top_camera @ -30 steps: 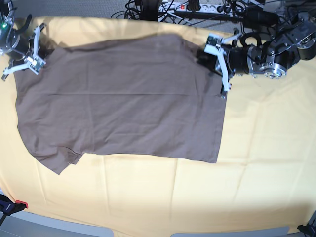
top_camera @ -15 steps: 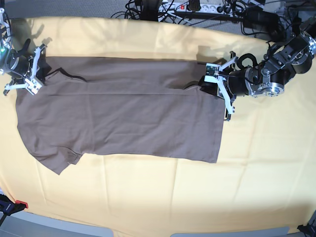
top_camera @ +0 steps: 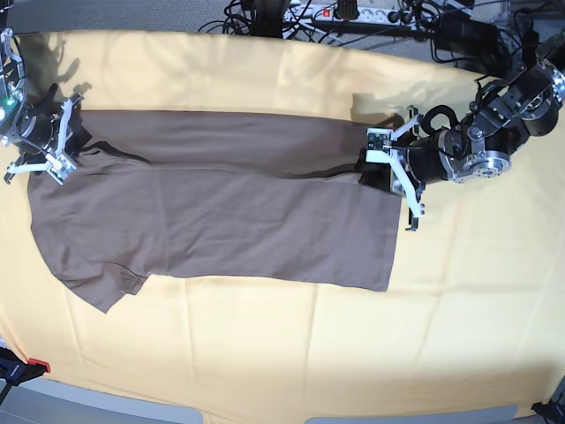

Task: Fold the T-shirt properly
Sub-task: 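Drag the held edge further to stretch the shirt flat with both grippers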

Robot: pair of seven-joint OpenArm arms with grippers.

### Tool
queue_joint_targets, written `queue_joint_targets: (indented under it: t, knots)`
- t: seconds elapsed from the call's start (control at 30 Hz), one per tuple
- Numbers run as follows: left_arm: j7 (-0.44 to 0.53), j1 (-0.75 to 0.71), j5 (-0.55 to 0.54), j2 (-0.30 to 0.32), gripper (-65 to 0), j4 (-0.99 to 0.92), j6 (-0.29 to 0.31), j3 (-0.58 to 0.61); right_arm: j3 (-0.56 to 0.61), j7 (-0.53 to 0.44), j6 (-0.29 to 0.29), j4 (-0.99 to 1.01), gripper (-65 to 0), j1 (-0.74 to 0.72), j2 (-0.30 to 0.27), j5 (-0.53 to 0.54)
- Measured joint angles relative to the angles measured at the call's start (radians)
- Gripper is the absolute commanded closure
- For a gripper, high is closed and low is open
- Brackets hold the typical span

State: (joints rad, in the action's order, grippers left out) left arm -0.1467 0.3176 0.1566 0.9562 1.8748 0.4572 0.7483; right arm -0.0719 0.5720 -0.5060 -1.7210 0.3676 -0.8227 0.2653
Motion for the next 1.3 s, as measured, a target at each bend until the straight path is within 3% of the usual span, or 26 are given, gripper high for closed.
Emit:
queue_joint_targets:
  t: [0.03,0.07,0.23,0.4,0.5,0.6,0.73,0.87,0.97,1.1,1.2,1.3]
  knots:
    - [0.000,0.016,-0.032,0.000,-34.8,0.000,0.018,0.001,-0.001,0.035,-0.012,-0.002,-36.8,-0.014,-0.001,0.003]
    - [0.001,0.032,-0.069,0.004,-36.7,0.000,0.037,0.002,-0.002,0.080,-0.039,-0.010,-36.9,-0.027,-0.002,0.020]
    - [0.000,0.108,-0.161,0.067,-36.6,0.042,0.130,0.003,-0.011,0.263,-0.138,-0.128,-36.8,-0.043,-0.008,0.182]
    - [0.000,0.154,-0.268,0.154,-36.3,0.091,0.245,0.003,-0.085,0.399,-0.140,-0.240,-36.8,-0.038,-0.025,0.287]
    - [0.007,0.139,-0.340,0.180,-33.7,0.100,0.246,0.003,-0.130,0.494,-0.195,-0.271,-36.8,-0.026,-0.030,0.422]
    - [-0.006,0.089,-0.319,0.198,-33.6,0.098,0.243,0.002,-0.138,0.513,-0.193,-0.273,-36.8,0.041,-0.036,0.431]
    - [-0.001,0.015,-0.248,0.187,-33.6,0.096,0.250,0.003,-0.138,0.472,-0.194,-0.267,-36.8,0.138,-0.035,0.316]
    - [-0.004,-0.039,-0.133,0.180,-33.6,0.095,0.244,0.003,-0.140,0.329,-0.141,-0.241,-36.8,0.205,-0.037,0.111]
    - [0.000,-0.079,-0.082,0.175,-33.6,0.093,0.243,0.003,-0.139,0.184,-0.141,-0.163,-36.8,0.248,-0.036,0.041]
    - [0.000,-0.107,-0.020,0.174,-33.6,0.088,0.157,0.003,-0.140,0.078,-0.105,-0.064,-36.8,0.228,-0.039,-0.019]
    - [0.000,-0.107,-0.019,0.165,-33.6,0.088,0.087,0.003,-0.140,0.040,-0.111,-0.025,-36.8,0.199,-0.039,-0.020]
    - [0.001,-0.106,-0.021,0.128,-33.6,0.088,0.062,0.003,-0.140,0.030,-0.128,-0.019,-36.8,0.184,-0.039,-0.019]
